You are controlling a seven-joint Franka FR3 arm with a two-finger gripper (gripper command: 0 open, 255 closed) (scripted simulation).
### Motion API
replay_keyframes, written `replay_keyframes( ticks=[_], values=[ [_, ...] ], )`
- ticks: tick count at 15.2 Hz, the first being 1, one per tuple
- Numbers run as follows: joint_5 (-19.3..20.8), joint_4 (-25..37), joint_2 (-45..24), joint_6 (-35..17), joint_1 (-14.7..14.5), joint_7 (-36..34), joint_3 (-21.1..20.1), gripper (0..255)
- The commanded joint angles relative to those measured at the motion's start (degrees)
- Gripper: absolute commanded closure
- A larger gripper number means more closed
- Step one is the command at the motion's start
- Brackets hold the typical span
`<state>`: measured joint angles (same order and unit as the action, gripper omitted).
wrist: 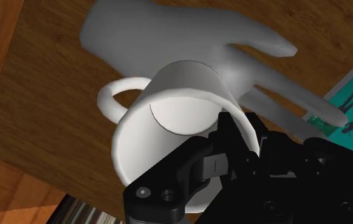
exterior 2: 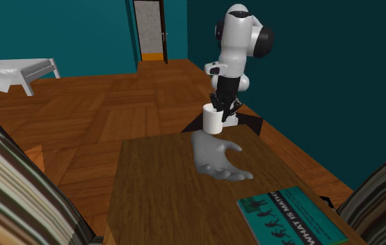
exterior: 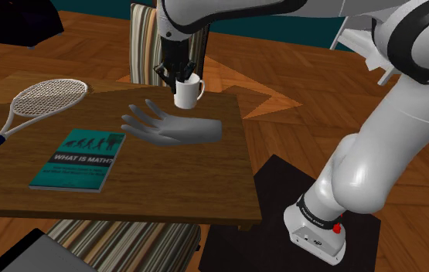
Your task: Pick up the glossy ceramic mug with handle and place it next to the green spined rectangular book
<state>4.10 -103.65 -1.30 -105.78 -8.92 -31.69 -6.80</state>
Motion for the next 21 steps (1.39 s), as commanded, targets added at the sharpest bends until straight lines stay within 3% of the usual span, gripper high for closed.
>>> replay_keyframes(
  ticks=[1, 8, 17, 21],
  values=[
    [0.2, 1.6, -1.1, 0.6, -1.3, -2.7, -1.3, 255],
    [1.4, 7.3, -5.5, 2.7, -6.4, -12.1, -5.5, 255],
    [4.3, 19.4, -14.7, 6.9, -13.6, -23.0, -9.5, 255],
    [4.3, 16.3, -14.6, 3.8, -13.5, -23.2, -9.4, 255]
  ],
)
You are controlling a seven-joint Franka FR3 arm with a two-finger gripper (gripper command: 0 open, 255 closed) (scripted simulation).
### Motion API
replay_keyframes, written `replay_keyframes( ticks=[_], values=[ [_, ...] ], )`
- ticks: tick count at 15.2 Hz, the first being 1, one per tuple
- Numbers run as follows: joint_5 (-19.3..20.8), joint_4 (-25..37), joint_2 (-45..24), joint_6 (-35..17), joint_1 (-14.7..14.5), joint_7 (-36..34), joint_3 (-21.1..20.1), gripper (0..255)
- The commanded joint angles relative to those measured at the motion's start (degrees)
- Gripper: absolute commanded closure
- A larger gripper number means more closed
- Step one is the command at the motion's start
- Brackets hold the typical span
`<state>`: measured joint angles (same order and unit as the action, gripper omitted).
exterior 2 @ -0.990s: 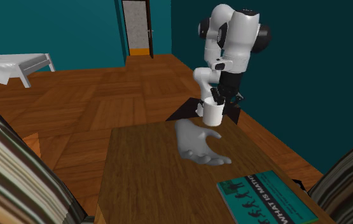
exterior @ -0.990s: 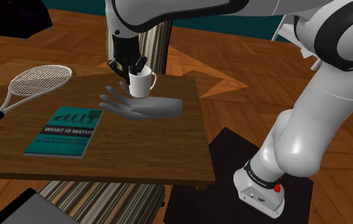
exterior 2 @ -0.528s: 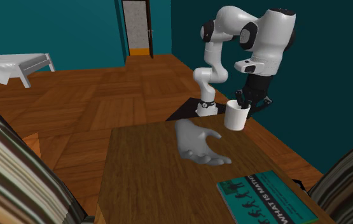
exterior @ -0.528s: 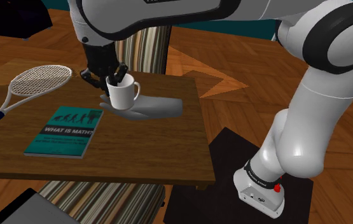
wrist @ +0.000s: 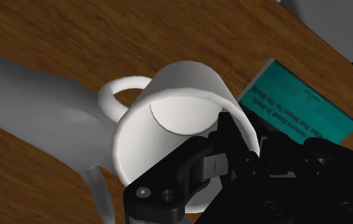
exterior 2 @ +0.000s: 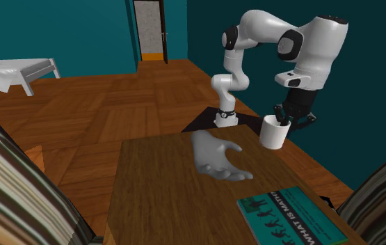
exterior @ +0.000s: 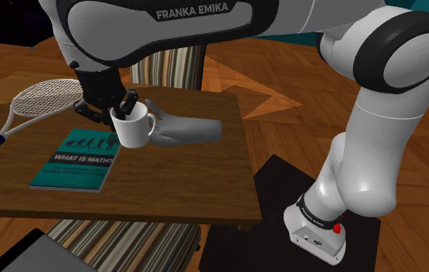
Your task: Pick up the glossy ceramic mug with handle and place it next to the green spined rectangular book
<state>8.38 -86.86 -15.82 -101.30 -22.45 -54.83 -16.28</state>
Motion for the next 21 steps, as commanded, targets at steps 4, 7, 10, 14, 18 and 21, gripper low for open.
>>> replay_keyframes(
  ticks=[4, 7, 10, 14, 18, 21],
  values=[
    [0.2, -3.4, -0.3, -3.7, 0.1, -0.3, 0.1, 255],
    [0.3, -5.3, -0.5, -5.9, 0.2, -0.5, 0.2, 255],
    [0.5, -7.1, -0.9, -8.0, 0.2, -0.8, 0.2, 255],
    [0.9, -9.3, -1.6, -10.8, 0.2, -1.2, 0.4, 255],
    [1.3, -11.2, -2.5, -13.5, 0.2, -1.5, 0.5, 255],
    [1.6, -12.5, -3.2, -15.5, 0.2, -1.9, 0.6, 255]
  ],
)
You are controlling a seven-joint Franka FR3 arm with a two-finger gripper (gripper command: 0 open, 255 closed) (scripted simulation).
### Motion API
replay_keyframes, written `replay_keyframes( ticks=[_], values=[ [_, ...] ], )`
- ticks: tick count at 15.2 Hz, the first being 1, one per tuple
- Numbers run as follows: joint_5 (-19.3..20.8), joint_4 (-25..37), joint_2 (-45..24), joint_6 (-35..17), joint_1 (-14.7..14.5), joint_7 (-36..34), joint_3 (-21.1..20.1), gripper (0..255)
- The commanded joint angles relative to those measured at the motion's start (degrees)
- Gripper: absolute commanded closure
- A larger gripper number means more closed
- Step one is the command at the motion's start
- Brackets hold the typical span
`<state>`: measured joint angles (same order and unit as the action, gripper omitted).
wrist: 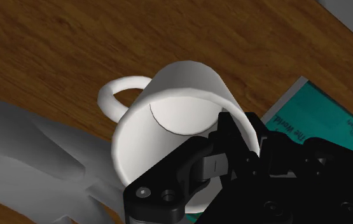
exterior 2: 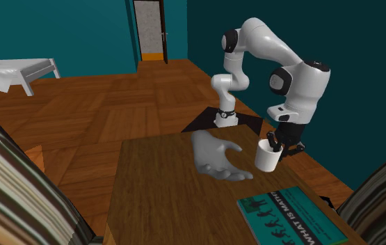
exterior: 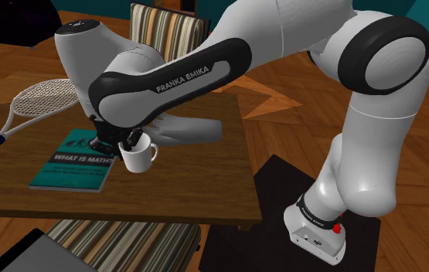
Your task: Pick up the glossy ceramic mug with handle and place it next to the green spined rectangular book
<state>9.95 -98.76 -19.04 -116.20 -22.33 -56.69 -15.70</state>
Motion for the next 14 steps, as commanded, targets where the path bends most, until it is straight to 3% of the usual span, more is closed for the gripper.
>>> replay_keyframes(
  ticks=[1, 6, 13, 14],
  values=[
    [0.2, -1.0, -0.3, -1.3, 0.0, -0.1, 0.1, 255],
    [0.8, -2.8, -1.8, -4.5, -0.1, -0.7, 0.3, 255],
    [0.8, -2.8, -1.8, -4.5, -0.1, -0.7, 0.3, 255],
    [0.8, -2.8, -1.8, -4.5, -0.1, -0.7, 0.3, 0]
  ],
)
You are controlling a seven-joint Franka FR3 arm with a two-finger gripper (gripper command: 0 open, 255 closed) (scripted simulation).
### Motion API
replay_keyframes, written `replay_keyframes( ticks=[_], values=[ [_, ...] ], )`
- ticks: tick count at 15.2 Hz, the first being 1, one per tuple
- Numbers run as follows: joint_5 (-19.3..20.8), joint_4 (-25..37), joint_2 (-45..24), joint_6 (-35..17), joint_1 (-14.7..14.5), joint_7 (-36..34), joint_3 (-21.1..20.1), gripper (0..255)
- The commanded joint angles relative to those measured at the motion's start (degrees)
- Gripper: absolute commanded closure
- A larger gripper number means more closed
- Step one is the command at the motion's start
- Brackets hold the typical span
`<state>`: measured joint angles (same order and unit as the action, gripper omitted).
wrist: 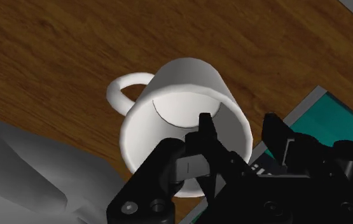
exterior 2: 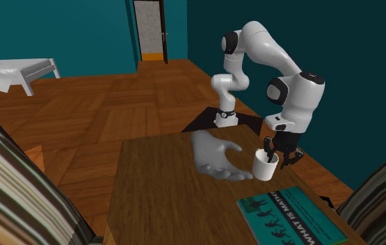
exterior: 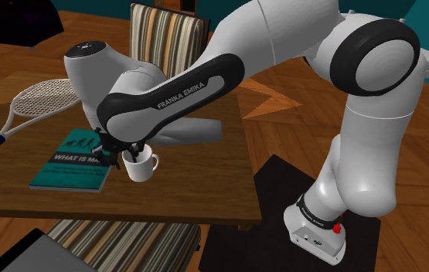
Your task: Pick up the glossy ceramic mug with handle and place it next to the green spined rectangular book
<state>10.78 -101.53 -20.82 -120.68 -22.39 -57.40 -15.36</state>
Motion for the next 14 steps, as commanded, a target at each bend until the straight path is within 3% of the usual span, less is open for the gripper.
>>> replay_keyframes(
  ticks=[1, 5, 9, 14],
  values=[
    [0.0, 0.0, 0.0, 0.0, 0.0, 0.0, 0.0, 0],
    [0.0, 0.0, 0.0, 0.0, 0.0, 0.0, 0.0, 0],
    [-1.1, 3.8, 2.6, 6.3, 0.0, 0.7, -0.5, 0],
    [-1.1, 3.8, 2.6, 6.3, 0.0, 0.7, -0.5, 0]
  ],
)
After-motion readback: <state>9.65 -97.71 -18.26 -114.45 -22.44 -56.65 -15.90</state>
